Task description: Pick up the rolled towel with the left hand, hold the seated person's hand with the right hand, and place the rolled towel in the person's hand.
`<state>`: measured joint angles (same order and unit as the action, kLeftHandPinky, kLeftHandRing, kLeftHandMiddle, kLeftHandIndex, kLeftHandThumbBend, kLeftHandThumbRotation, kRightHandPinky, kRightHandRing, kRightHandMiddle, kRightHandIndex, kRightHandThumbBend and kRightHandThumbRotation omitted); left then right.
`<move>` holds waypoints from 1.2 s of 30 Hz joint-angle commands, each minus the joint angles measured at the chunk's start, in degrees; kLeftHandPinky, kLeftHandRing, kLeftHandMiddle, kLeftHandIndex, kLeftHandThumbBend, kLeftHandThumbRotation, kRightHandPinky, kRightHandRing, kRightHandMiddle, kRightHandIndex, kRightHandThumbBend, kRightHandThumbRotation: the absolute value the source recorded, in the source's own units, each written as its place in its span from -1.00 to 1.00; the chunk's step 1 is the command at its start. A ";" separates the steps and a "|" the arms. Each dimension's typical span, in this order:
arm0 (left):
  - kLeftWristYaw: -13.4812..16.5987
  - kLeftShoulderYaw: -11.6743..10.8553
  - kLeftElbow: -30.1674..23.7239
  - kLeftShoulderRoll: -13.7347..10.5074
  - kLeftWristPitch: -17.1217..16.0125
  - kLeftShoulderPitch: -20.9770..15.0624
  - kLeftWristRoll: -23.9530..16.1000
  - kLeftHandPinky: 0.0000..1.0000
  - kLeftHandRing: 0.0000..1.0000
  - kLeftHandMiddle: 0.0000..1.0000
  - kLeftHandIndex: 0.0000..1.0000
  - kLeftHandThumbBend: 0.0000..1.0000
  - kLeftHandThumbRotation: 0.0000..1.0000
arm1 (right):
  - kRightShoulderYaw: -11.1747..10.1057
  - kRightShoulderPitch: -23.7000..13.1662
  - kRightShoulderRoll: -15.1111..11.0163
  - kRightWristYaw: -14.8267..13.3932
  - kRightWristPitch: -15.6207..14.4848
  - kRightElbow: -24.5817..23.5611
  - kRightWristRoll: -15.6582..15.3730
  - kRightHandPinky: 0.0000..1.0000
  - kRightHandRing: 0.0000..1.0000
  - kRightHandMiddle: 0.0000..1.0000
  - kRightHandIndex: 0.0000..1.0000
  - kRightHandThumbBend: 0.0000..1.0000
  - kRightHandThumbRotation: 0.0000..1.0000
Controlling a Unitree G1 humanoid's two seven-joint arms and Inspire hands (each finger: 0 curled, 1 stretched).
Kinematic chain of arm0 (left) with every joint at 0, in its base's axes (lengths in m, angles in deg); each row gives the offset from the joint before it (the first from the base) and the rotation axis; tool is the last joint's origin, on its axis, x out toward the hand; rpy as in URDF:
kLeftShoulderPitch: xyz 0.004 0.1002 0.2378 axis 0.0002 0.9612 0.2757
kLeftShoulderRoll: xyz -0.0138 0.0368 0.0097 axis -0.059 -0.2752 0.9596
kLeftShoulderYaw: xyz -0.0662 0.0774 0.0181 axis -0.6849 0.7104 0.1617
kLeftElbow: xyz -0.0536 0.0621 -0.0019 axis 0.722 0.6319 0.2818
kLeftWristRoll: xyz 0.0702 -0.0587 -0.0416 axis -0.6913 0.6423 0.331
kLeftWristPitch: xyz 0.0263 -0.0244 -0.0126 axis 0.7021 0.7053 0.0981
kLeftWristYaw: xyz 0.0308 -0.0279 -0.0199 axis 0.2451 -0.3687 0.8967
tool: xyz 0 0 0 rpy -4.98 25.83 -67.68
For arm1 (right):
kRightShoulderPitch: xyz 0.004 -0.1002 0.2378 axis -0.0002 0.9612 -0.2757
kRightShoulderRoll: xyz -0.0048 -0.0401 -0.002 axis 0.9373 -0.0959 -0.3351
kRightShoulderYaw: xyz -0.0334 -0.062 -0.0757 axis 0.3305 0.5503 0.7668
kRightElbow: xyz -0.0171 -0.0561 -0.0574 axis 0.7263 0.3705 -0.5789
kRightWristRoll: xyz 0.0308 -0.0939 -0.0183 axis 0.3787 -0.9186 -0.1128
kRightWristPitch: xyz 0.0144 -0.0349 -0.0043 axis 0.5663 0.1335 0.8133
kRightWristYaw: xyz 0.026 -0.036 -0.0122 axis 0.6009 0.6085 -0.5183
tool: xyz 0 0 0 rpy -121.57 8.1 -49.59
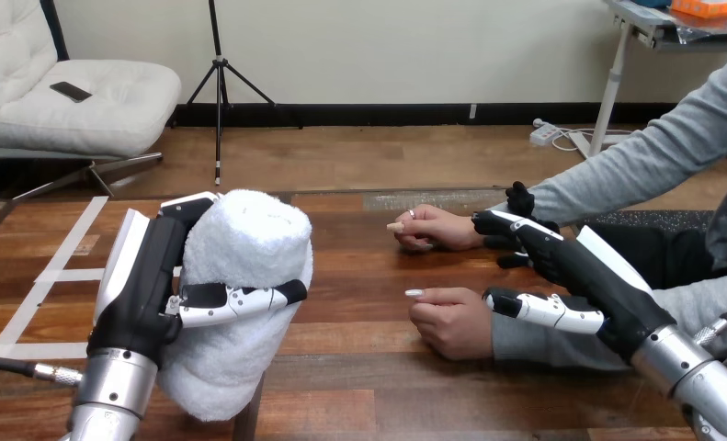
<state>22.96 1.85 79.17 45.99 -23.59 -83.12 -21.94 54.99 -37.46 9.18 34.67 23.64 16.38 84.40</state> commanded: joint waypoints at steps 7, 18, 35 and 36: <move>0.12 -0.96 -2.25 0.91 -2.72 -3.14 1.93 -0.40 -0.30 -0.22 -0.18 0.30 -1.00 | 1.02 -7.42 -2.74 -2.70 -0.15 3.04 -3.73 0.78 0.83 0.84 0.82 1.00 0.36; 0.61 -1.14 -2.60 1.21 -3.54 -2.83 2.16 -0.38 -0.30 -0.22 -0.19 0.31 -1.00 | 1.42 -9.33 -3.69 -3.04 0.11 5.86 -4.47 0.78 0.84 0.84 0.81 1.00 0.32; 1.77 -2.09 -2.86 2.09 -7.06 -2.39 2.83 -0.35 -0.27 -0.20 -0.18 0.33 -1.00 | 2.36 -11.88 -5.51 -2.92 -0.59 8.33 -6.04 0.77 0.85 0.86 0.82 1.00 0.23; 1.72 -2.11 -2.93 2.15 -7.08 -2.35 2.95 -0.35 -0.27 -0.20 -0.18 0.33 -1.00 | 2.38 -11.96 -5.57 -2.88 -0.59 8.41 -6.12 0.77 0.85 0.86 0.82 1.00 0.22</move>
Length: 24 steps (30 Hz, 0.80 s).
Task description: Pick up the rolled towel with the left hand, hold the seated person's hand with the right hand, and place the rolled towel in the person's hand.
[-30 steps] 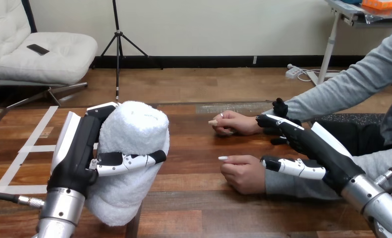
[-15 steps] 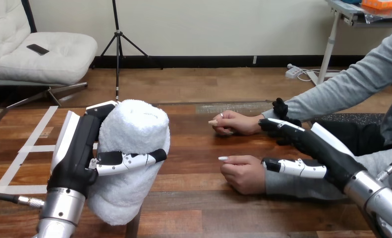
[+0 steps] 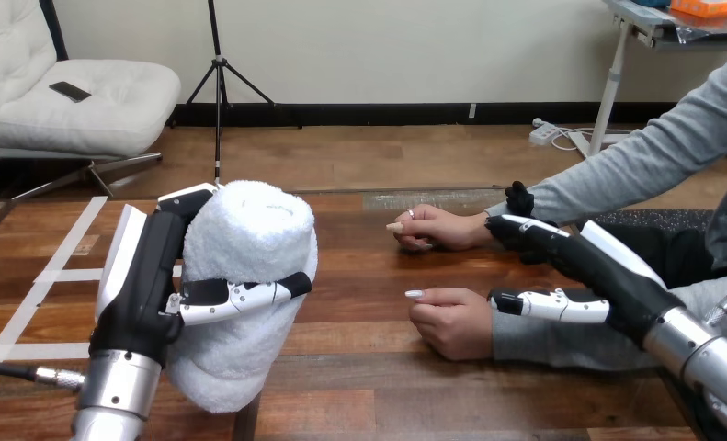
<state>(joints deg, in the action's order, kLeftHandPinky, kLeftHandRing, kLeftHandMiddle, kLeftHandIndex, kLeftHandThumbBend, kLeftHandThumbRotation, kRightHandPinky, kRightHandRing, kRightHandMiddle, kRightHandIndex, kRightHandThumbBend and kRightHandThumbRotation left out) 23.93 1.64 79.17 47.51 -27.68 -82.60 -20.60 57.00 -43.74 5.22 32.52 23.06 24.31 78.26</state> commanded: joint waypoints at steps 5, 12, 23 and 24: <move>0.69 -2.01 -3.00 0.78 -3.45 -2.76 1.94 -0.35 -0.27 -0.20 -0.18 0.32 -1.00 | 0.80 -6.46 -2.20 -0.30 -0.70 1.04 -0.77 0.76 0.85 0.86 0.82 1.00 0.18; 0.53 -2.23 -2.94 0.72 -4.19 -2.59 2.09 -0.35 -0.26 -0.19 -0.18 0.30 -1.00 | 2.01 -7.66 -3.41 -0.41 -0.73 1.98 -3.00 0.73 0.84 0.86 0.81 1.00 0.10; 0.05 -2.51 -2.74 0.41 -4.84 -2.51 2.50 -0.34 -0.26 -0.19 -0.17 0.29 -1.00 | 3.33 -9.51 -4.52 0.31 -0.75 4.22 -4.29 0.68 0.83 0.86 0.81 1.00 -0.02; 0.03 -2.54 -2.76 0.38 -4.90 -2.47 2.55 -0.34 -0.26 -0.18 -0.17 0.29 -1.00 | 3.51 -9.75 -4.66 0.43 -1.05 4.41 -4.56 0.67 0.83 0.86 0.81 1.00 -0.03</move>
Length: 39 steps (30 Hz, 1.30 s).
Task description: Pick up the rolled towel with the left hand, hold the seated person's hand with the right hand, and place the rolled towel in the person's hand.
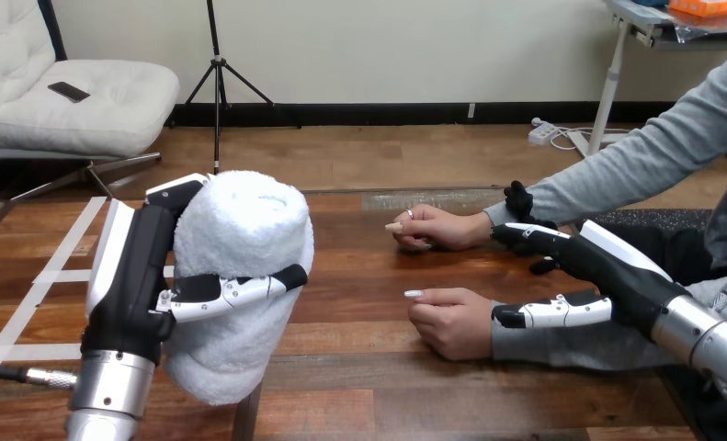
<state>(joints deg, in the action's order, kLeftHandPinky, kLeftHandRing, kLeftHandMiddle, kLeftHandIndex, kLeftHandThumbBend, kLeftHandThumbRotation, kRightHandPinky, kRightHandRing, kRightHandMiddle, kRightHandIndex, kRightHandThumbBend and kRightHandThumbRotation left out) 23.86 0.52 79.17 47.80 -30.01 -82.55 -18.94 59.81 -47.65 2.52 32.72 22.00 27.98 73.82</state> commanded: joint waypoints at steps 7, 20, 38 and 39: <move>0.39 -1.69 -3.09 0.13 -3.12 -2.29 0.47 -0.34 -0.26 -0.19 -0.16 0.31 -1.00 | 2.05 -7.01 -2.80 0.19 -0.49 1.85 -1.45 0.65 0.81 0.85 0.81 1.00 -0.02; 0.52 -2.04 -4.18 0.02 -4.10 -1.80 -0.07 -0.35 -0.28 -0.19 -0.16 0.32 -1.00 | 3.54 -8.48 -3.71 0.54 -0.51 4.30 -1.86 0.62 0.79 0.82 0.78 1.00 -0.14; 0.45 -2.43 -4.82 0.07 -4.11 -1.29 0.28 -0.31 -0.25 -0.18 -0.16 0.33 -1.00 | 6.16 -9.61 -5.21 -0.85 -1.06 4.88 -5.42 0.63 0.79 0.80 0.78 1.00 -0.19; 0.41 -2.44 -4.87 0.09 -4.02 -1.25 0.36 -0.31 -0.25 -0.18 -0.16 0.33 -1.00 | 6.26 -9.66 -5.24 -1.03 -0.99 4.97 -5.57 0.62 0.78 0.80 0.77 1.00 -0.19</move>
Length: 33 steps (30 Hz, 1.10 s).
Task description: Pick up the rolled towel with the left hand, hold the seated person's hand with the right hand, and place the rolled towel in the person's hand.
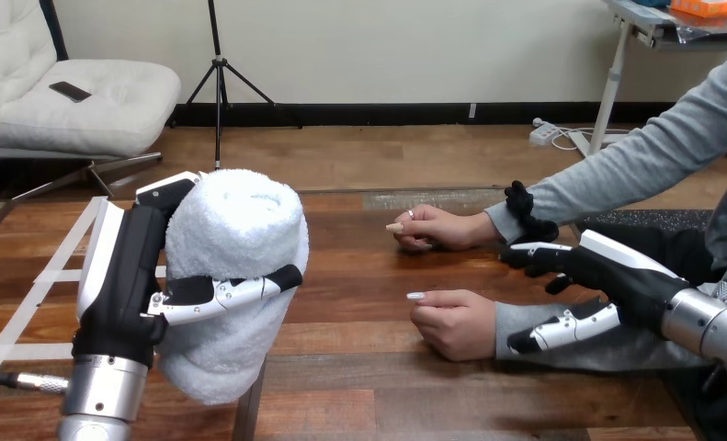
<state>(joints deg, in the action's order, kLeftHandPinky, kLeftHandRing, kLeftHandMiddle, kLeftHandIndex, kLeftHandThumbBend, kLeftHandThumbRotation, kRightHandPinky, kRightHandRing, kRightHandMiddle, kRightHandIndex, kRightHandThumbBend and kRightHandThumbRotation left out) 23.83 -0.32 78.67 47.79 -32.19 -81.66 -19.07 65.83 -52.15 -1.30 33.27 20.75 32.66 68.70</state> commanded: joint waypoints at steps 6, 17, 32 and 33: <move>-0.04 -1.56 -4.38 0.09 -2.02 -2.00 1.49 -0.31 -0.25 -0.18 -0.16 0.32 -1.00 | 1.28 -5.79 -1.88 -2.20 0.04 0.74 -2.02 0.59 0.76 0.78 0.76 1.00 -0.21; -0.14 -1.69 -4.65 0.16 -2.17 -1.84 1.48 -0.30 -0.24 -0.18 -0.16 0.32 -1.00 | 2.54 -7.11 -2.29 -2.75 -1.38 1.66 -4.09 0.47 0.68 0.75 0.74 1.00 -0.18; -0.15 -1.87 -4.87 0.06 -1.93 -1.84 1.32 -0.29 -0.24 -0.18 -0.16 0.33 -1.00 | 5.34 -9.17 -2.79 -6.14 -1.86 2.49 -8.78 0.39 0.60 0.69 0.70 1.00 -0.27; -0.19 -1.86 -4.85 0.06 -1.94 -1.85 1.39 -0.29 -0.24 -0.18 -0.16 0.33 -1.00 | 5.74 -9.47 -2.84 -6.21 -1.98 2.58 -9.27 0.40 0.61 0.69 0.70 1.00 -0.28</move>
<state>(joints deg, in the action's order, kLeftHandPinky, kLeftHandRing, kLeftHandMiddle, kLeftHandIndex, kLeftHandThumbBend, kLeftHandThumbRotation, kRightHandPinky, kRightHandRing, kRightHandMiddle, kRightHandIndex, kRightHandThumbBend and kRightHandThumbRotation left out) 23.44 -0.57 77.87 47.79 -32.57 -81.42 -18.53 70.53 -55.72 -1.97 29.23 18.99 34.88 60.79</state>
